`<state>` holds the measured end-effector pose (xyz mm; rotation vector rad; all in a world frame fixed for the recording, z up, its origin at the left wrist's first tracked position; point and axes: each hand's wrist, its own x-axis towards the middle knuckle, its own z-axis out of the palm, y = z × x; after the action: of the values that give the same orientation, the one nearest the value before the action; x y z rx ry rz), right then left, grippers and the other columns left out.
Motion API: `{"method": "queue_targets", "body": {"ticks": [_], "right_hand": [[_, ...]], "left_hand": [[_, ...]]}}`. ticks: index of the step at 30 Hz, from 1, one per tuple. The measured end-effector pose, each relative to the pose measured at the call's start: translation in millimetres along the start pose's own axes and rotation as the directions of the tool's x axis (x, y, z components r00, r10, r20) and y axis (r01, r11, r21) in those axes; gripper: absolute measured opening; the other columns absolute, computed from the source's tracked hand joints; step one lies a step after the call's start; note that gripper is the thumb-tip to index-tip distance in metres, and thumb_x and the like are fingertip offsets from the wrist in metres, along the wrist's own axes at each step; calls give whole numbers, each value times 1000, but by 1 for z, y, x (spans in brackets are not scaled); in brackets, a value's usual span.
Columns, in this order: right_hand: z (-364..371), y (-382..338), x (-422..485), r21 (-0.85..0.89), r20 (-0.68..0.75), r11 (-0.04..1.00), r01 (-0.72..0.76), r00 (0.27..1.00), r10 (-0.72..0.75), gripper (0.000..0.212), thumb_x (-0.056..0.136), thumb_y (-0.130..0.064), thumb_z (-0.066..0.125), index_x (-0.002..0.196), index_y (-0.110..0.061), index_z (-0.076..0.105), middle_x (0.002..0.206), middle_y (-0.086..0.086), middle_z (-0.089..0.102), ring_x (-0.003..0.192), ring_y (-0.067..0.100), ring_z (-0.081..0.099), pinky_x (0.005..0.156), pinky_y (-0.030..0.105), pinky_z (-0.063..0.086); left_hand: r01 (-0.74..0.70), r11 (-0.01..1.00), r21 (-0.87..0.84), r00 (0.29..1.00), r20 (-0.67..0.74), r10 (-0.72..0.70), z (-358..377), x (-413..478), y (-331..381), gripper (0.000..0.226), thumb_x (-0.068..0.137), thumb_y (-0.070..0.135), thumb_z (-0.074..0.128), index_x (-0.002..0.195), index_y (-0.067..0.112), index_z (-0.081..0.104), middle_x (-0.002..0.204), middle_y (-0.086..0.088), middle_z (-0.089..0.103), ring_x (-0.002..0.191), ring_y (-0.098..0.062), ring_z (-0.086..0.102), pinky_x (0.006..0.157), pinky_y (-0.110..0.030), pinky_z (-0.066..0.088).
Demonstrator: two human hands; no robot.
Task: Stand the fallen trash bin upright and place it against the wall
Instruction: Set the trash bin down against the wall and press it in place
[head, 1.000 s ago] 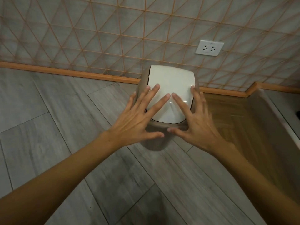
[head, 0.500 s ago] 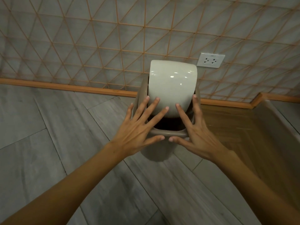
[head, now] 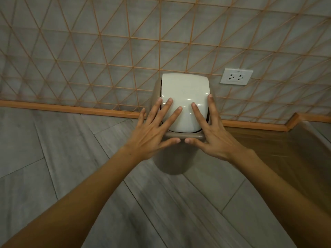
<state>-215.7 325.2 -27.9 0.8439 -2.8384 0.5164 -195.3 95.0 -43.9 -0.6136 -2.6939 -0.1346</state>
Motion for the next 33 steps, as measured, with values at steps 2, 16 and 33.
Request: {"method": "queue_targets", "body": {"ticks": [2,16,33], "right_hand": [[0,3,12,4,12,1000,-11,1000,11,94,81,-70,43,148,-41,-16,145,-11,-50,145,27,-26,119,58,13],[-5,17,74,-42,114,996,-76,990,81,87,90,-55,47,149,-38,-15,151,8,-43,145,39,-20,119,59,7],[-11,3,102,-132,179,960,-248,946,269,87,91,-47,52,149,-42,-13,152,5,-41,143,48,-18,117,62,7]], "left_hand": [[-5,999,32,1000,18,4,2,11,-9,82,85,72,19,153,31,-2,163,-5,-9,148,-26,-15,114,-64,10],[46,982,183,986,147,-74,13,49,-35,66,97,52,20,148,33,-17,160,-4,-22,146,-28,-22,115,-65,8],[96,942,321,924,323,-204,-5,71,-38,65,98,52,17,149,32,-19,159,-3,-27,145,-27,-26,114,-66,2]]}}
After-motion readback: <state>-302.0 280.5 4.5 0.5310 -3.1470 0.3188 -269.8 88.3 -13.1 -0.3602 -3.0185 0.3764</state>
